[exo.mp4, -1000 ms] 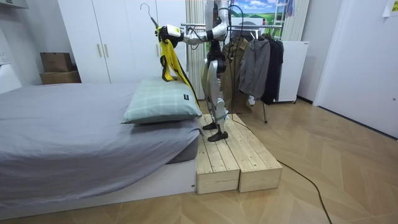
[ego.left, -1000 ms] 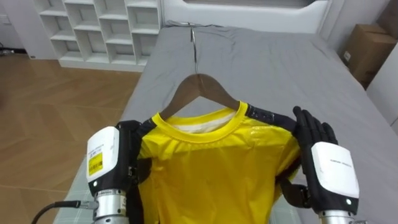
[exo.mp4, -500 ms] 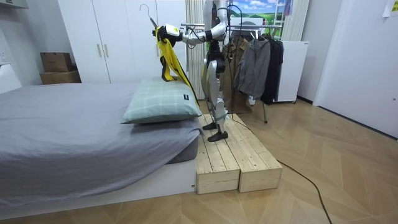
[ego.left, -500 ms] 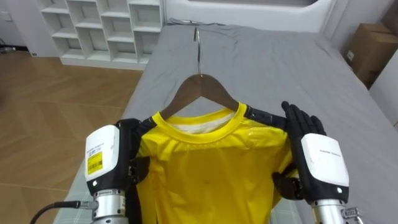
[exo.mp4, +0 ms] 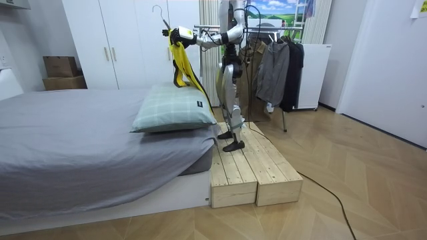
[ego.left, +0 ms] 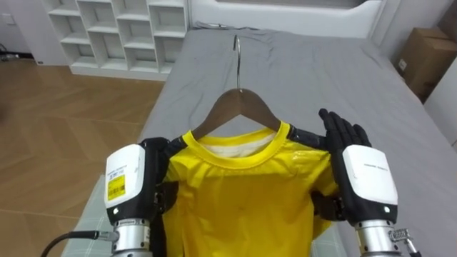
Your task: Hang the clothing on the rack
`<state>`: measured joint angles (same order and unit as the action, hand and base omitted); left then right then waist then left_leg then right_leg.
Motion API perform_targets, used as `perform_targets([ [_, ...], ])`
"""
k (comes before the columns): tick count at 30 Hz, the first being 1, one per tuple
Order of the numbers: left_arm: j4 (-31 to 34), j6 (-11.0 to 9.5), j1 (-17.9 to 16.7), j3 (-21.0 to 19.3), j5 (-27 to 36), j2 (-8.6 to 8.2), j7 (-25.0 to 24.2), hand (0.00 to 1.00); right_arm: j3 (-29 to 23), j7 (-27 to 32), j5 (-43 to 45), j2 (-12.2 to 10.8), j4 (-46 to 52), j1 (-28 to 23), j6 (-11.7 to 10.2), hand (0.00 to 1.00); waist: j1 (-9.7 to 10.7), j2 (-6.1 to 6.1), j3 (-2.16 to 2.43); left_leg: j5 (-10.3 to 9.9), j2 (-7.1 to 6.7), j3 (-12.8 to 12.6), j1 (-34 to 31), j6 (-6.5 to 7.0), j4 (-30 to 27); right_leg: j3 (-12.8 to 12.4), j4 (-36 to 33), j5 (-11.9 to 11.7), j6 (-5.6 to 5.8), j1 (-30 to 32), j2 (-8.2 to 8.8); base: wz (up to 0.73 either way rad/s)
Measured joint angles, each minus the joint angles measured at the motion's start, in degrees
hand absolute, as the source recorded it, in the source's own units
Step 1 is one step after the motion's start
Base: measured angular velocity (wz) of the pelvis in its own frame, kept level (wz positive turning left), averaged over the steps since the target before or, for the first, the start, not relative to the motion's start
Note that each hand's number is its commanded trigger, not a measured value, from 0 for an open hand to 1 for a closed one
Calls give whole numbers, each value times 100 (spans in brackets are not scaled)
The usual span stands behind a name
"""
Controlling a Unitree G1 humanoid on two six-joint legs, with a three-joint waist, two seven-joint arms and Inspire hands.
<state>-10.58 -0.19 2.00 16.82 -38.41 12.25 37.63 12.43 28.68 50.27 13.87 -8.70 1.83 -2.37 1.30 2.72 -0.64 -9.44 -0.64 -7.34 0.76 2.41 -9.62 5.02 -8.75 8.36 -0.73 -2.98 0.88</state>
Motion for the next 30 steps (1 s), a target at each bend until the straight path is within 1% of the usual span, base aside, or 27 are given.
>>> perform_targets([
  [7, -1, 0, 0, 53, 1, 0, -62, 100, 51, -11, 0, 0, 0, 44, 5, 0, -2, 13, 2, 0, -4, 37, -16, 0, -1, 56, 0, 0, 0, 1, 4, 2],
  [13, -2, 1, -1, 193, 1, 8, -68, 100, 52, -11, -46, -1, -29, 95, 9, 0, -16, 38, 0, 0, -5, 37, -16, 0, -4, 61, 5, 1, 2, -5, 7, 0],
  [21, -12, 9, -3, 248, -84, 45, -68, 100, 51, -10, -49, -15, -382, 287, 11, 0, 4, 61, -2, 1, -5, 35, -20, 0, -5, 60, 9, 1, 2, -6, 7, 0],
  [25, -10, 13, -2, 233, -195, 63, -69, 100, 56, -7, -48, -53, -460, 294, 11, 0, 1, 61, -2, 1, -6, 67, -35, 0, -14, 96, 13, 1, 2, -6, 7, 3],
  [28, -10, 14, -2, 236, -231, 44, -110, 100, 60, 25, -57, -62, -609, 301, -3, 0, -9, 62, -2, 0, -6, 88, -40, 0, -14, 114, 15, 1, 2, -6, 6, 3],
  [30, -10, 14, -2, 225, -271, 65, -135, 100, 98, 25, -78, -64, -682, 302, -3, 0, -6, 61, -2, 1, -6, 108, -46, 0, -18, 126, 15, 1, 2, -4, 6, 0],
])
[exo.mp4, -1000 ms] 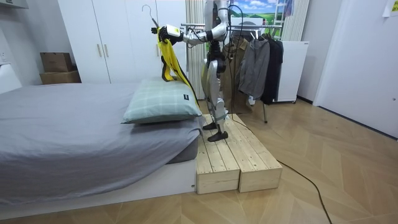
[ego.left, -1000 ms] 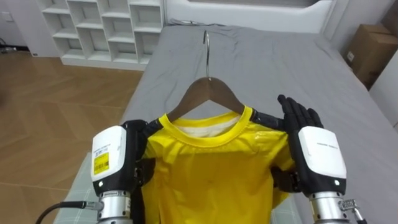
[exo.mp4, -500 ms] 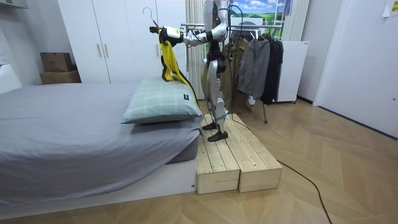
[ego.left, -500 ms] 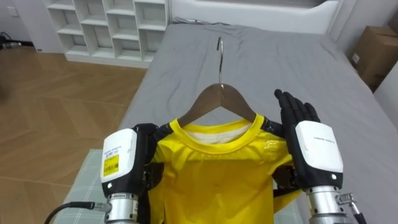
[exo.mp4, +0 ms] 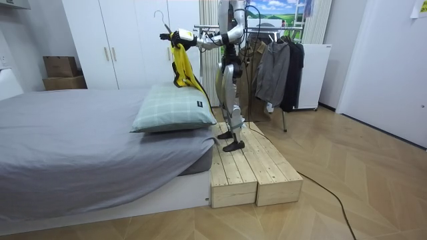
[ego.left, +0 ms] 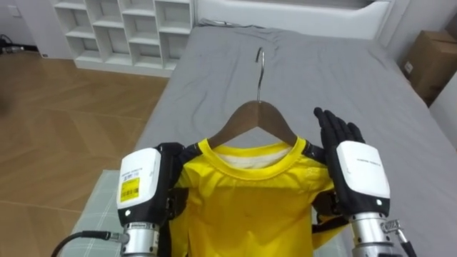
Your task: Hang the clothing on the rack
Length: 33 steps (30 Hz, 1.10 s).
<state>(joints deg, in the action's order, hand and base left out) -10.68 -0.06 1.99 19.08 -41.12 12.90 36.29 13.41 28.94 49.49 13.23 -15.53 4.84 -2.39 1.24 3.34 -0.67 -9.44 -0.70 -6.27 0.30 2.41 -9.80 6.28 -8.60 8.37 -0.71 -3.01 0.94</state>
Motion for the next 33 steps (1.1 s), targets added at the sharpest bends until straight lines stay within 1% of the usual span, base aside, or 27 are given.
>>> perform_targets([
  [5, 4, 0, 1, -48, -193, -38, -35, 100, 4, -2, -95, -9, -110, 34, -10, 0, -6, 1, 0, 0, -2, 29, -8, 0, -3, 29, 0, 0, 0, -4, 5, 1],
  [7, 2, 3, 2, -78, -317, -41, -66, 100, 48, -22, -281, -9, -400, 143, -14, 0, 3, 8, -2, 0, -3, 33, -7, 0, -18, 36, 0, 0, 0, -14, 7, 0],
  [9, 2, 22, 1, -89, -464, -19, -103, 100, 53, -146, -476, -9, -556, 157, 0, 0, 0, 12, -4, 0, -2, 34, -18, 0, -41, 36, 0, 0, 0, -15, 8, 0],
  [12, 6, 49, 1, -109, -599, -15, -163, 100, 53, -313, -535, 2, -639, 196, 11, 0, -4, 13, -4, 0, -2, 43, -17, 0, -47, 30, -1, 0, 0, -16, 6, 0],
  [16, 8, 100, 1, -123, -689, -20, -251, 100, 53, -546, -538, 5, -638, 196, 97, 0, -3, 24, -8, 0, -1, 40, -20, 0, -49, 26, -1, 0, 0, -11, 5, 0],
  [18, 8, 145, 1, -125, -695, -19, -341, 100, 52, -704, -538, 5, -638, 197, 142, 0, -3, 50, -10, 0, 0, 41, -30, 0, -49, 25, -1, 0, 0, 1, 4, 0],
  [20, 8, 158, 1, -125, -722, -18, -374, 100, 50, -793, -538, 5, -637, 199, 178, 75, -3, 71, -7, 0, 0, 42, -47, 0, -49, 29, -1, 0, 0, 10, 4, 0],
  [21, 8, 167, 1, -125, -732, -19, -406, 100, 50, -843, -537, 5, -637, 200, 203, 100, -4, 80, -6, 0, 0, 44, -54, 0, -52, 32, -1, 0, 0, 14, 4, 0],
  [28, 8, 230, 1, -128, -734, -24, -458, 100, 49, -1031, -621, 5, -633, 204, 242, 100, 12, 81, -5, 0, -1, 32, -61, 0, -73, 33, -2, 0, 0, 12, 8, 0],
  [33, 8, 244, 1, -170, -731, -34, -458, 100, 49, -1037, -627, 5, -634, 204, 243, 100, 11, 78, -4, 0, 1, 32, -68, 0, -99, 30, -2, 0, 0, 9, 8, 0],
])
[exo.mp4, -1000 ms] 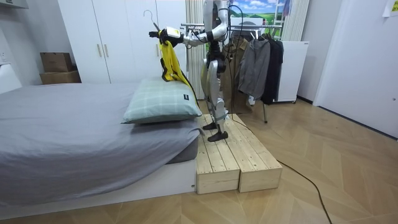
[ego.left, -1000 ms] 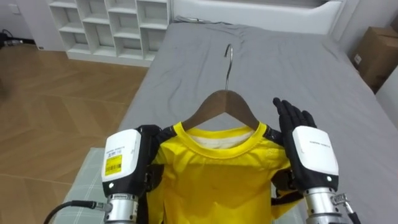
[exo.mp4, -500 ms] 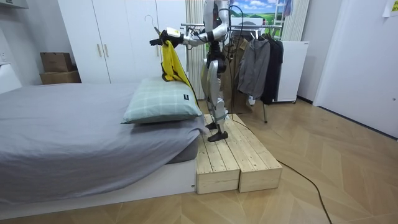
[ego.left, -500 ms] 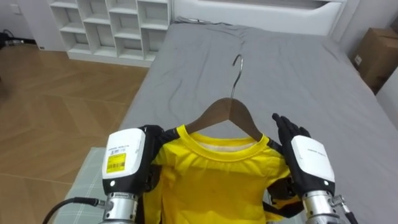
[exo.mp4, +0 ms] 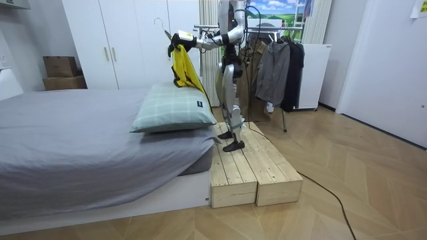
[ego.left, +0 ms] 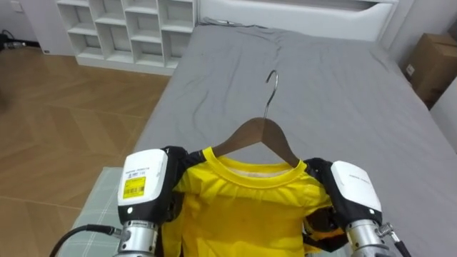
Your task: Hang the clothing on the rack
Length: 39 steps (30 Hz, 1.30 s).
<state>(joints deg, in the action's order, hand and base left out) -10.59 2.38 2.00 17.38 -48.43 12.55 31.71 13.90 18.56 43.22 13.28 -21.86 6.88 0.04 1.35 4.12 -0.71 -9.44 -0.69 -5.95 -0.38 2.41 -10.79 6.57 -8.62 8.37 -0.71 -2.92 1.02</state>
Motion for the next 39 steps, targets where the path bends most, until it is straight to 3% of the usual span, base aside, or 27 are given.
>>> perform_targets([
  [24, -1, 20, 0, -36, 48, -60, 0, 100, -5, 88, -51, -6, -2, 36, 7, 100, -8, -4, 3, 0, 1, 0, 7, 0, -17, 3, -7, 0, -1, -10, 5, 0],
  [25, -1, 19, -1, -36, 48, -60, 0, 84, -5, 92, -51, -6, -2, 36, 7, 100, -8, -6, 4, 0, 1, 0, 7, 1, -17, 3, -7, 0, -1, -10, 5, 0],
  [26, -1, 19, -1, -34, 50, -64, 0, 0, -2, 124, -98, -8, -17, 36, 5, 100, -9, -7, 4, 0, -1, 1, 7, 1, -16, 3, -7, 0, -1, -10, 5, 0],
  [39, -8, -41, -6, 205, 299, -163, 1, 0, 0, 128, -323, -15, -502, 47, 87, 100, -38, -14, 5, 0, 0, 2, 121, 0, 31, -30, -1, 0, 0, -94, -3, 0],
])
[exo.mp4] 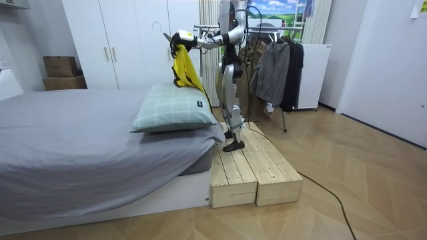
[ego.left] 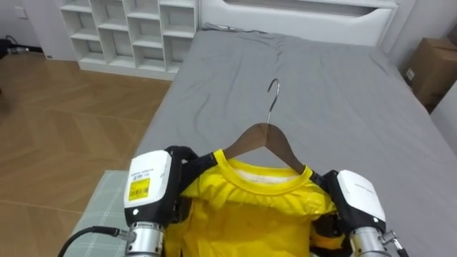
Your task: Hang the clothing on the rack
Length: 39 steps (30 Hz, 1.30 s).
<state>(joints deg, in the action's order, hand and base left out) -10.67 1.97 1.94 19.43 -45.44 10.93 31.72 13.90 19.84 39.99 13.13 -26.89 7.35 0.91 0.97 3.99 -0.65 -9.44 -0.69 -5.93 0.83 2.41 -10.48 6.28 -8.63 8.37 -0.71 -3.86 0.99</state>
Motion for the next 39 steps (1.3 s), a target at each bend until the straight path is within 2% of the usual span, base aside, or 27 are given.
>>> perform_targets([
  [7, -3, -106, 0, 71, 239, -23, 0, 0, -1, 7, 119, -1, 6, 14, 0, 100, 15, 5, -1, 0, 0, 2, 42, 0, 83, 15, -10, 0, 0, -2, -1, 0],
  [17, -7, -122, -75, 109, 665, 6, 0, 0, -1, 12, 119, -3, 7, 19, -1, 100, 9, 64, -3, 0, -2, -6, 40, 0, 86, 35, -5, 1, 2, -7, 0, 0],
  [22, -6, -124, -205, 107, 667, 13, -13, 0, 1, 78, 106, -19, 7, 19, -1, 100, 2, 77, 0, 0, -2, 7, 43, 0, 69, 103, -5, 2, 3, -29, 7, 1],
  [32, -5, -122, -227, 92, 664, 47, -103, 0, 4, 84, 108, -156, 7, 18, 1, 100, -17, 67, 2, 0, -1, 110, 32, -1, 67, 160, -3, 2, 4, -45, 6, 3],
  [39, -5, -120, -238, 74, 653, 52, -151, 0, 4, 84, 85, -157, 6, 18, 0, 100, -48, 12, 9, -1, 4, 146, 76, -2, 72, 159, 1, 3, 4, -102, 2, 2],
])
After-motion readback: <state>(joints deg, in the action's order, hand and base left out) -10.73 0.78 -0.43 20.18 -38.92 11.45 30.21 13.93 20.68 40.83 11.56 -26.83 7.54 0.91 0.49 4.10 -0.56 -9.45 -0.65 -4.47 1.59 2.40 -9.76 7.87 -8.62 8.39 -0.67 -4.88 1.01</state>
